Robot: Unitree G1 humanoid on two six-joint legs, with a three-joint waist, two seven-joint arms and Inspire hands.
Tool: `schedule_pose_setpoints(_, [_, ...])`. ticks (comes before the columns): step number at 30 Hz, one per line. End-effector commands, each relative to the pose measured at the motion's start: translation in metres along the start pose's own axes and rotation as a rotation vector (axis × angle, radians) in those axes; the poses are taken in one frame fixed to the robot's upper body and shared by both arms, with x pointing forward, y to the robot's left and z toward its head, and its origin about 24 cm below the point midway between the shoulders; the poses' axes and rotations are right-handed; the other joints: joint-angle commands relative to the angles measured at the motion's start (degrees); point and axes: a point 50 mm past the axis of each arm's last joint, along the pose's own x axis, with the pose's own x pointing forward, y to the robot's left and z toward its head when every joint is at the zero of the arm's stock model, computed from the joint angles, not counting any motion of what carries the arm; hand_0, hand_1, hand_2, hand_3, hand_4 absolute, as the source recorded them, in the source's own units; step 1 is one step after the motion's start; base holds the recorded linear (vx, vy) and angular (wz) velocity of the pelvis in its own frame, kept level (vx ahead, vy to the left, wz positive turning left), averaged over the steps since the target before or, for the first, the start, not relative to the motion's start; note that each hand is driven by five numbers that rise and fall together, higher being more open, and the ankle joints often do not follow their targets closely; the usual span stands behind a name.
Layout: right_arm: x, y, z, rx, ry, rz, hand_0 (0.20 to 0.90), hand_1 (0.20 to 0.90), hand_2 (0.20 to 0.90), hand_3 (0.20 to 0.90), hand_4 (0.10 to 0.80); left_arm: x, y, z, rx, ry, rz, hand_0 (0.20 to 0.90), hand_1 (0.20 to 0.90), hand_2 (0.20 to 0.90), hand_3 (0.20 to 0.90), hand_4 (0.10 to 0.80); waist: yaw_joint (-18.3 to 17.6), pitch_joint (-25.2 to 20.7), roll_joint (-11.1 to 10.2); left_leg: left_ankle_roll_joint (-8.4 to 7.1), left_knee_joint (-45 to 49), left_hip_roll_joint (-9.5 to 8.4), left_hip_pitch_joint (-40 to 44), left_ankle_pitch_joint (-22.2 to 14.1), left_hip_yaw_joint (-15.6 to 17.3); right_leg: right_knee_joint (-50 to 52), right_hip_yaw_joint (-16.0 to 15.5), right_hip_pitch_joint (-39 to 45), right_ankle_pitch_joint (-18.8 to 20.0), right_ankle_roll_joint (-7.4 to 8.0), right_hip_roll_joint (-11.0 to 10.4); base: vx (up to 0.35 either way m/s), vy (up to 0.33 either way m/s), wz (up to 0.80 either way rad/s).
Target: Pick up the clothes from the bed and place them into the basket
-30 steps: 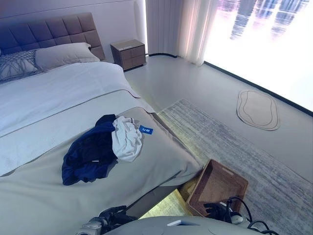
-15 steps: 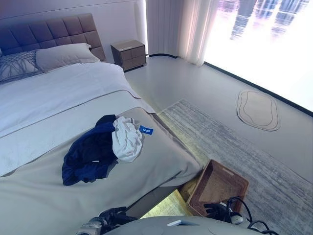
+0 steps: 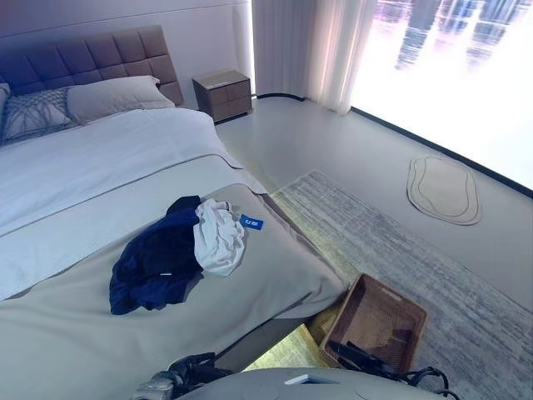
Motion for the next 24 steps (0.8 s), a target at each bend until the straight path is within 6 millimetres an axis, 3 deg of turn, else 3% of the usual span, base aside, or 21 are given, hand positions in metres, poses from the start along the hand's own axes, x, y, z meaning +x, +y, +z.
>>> schedule_pose_setpoints(1, [0.005, 0.076, 0.076, -0.156, -0.334, 0.239, 0.900, 0.900, 0.900, 0.900, 0.800, 0.001, -0.001, -0.002, 0.027, 0.008, 0.008, 0.900, 0.900, 0.900, 0.900, 0.800, 3.1, 4.7, -0.9, 5.15, 3.0, -5.88, 0.4, -7.4, -2.0, 6.6, -1.5, -1.0, -5.1, -0.43, -0.4, -0.003, 0.106, 0.19])
schedule_pose_setpoints(4, [-0.009, 0.113, 0.118, -0.545, -0.561, 0.225, 0.900, 0.900, 0.900, 0.900, 0.800, 0.000, -0.001, -0.001, 0.058, -0.001, 0.007, 0.900, 0.900, 0.900, 0.900, 0.800, 5.3, 6.2, -1.5, 5.81, 5.2, -6.87, -1.5, -8.0, -3.9, 7.3, -2.3, -1.8, -5.0, -0.50, -1.2, 0.022, 0.110, 0.29])
schedule_pose_setpoints(7, [-0.037, 0.160, 0.169, -0.981, -0.850, 0.112, 0.900, 0.900, 0.900, 0.900, 0.800, -0.001, 0.003, 0.005, 0.086, -0.028, 0.009, 0.900, 0.900, 0.900, 0.900, 0.800, 8.1, 8.3, -2.3, 6.48, 8.7, -7.91, -4.6, -8.7, -5.6, 8.9, -3.4, -3.5, -4.7, -0.28, -2.6, 0.011, 0.115, 0.43])
schedule_pose_setpoints(8, [-0.037, 0.160, 0.169, -0.981, -0.850, 0.112, 0.900, 0.900, 0.900, 0.900, 0.800, -0.001, 0.003, 0.005, 0.086, -0.029, 0.009, 0.900, 0.900, 0.900, 0.900, 0.800, 8.0, 8.3, -2.3, 6.49, 8.8, -7.92, -4.7, -8.7, -5.6, 8.9, -3.4, -3.6, -4.7, -0.27, -2.6, -0.021, 0.079, 0.40])
schedule_pose_setpoints(10, [-0.059, 0.193, 0.200, -1.167, -1.009, 0.025, 0.900, 0.900, 0.900, 0.900, 0.800, -0.002, 0.007, 0.014, 0.099, -0.067, 0.015, 0.900, 0.900, 0.900, 0.900, 0.800, 10.2, 10.4, -2.8, 7.06, 11.2, -8.31, -7.6, -9.0, -6.7, 10.5, -4.2, -5.3, -4.3, 0.21, -3.6, -0.045, 0.067, 0.44])
schedule_pose_setpoints(13, [-0.092, 0.236, 0.237, -1.239, -1.209, -0.091, 0.900, 0.900, 0.900, 0.900, 0.800, -0.004, 0.019, 0.041, 0.107, -0.150, 0.039, 0.900, 0.900, 0.900, 0.900, 0.800, 12.8, 14.6, -3.5, 7.53, 13.4, -8.73, -12.5, -8.5, -8.3, 12.7, -5.1, -8.6, -3.2, 1.00, -4.8, -0.146, 0.033, 0.45])
schedule_pose_setpoints(16, [-0.117, 0.261, 0.264, -1.257, -1.346, -0.224, 0.900, 0.900, 0.900, 0.900, 0.800, -0.007, 0.029, 0.066, 0.110, -0.218, 0.057, 0.900, 0.900, 0.900, 0.900, 0.800, 15.1, 17.8, -3.9, 7.48, 15.3, -9.16, -17.2, -8.0, -9.6, 14.8, -6.3, -11.1, -2.2, 1.27, -6.0, -0.130, 0.015, 0.52])
schedule_pose_setpoints(20, [-0.147, 0.274, 0.302, -1.232, -1.423, -0.431, 0.900, 0.900, 0.900, 0.900, 0.800, -0.013, 0.038, 0.097, 0.117, -0.303, 0.075, 0.900, 0.900, 0.900, 0.900, 0.800, 18.6, 21.1, -4.3, 7.36, 17.3, -9.89, -24.3, -7.0, -11.2, 17.9, -8.4, -15.0, -1.1, 1.51, -7.0, -0.120, 0.033, 0.33])
schedule_pose_setpoints(24, [-0.172, 0.278, 0.331, -1.213, -1.427, -0.575, 0.900, 0.900, 0.900, 0.900, 0.800, -0.018, 0.044, 0.115, 0.105, -0.377, 0.077, 0.900, 0.900, 0.900, 0.900, 0.800, 21.5, 23.8, -3.9, 6.82, 19.7, -10.43, -30.0, -7.3, -12.4, 22.7, -9.8, -19.2, -2.2, 1.93, -8.0, -0.048, 0.043, 0.34])
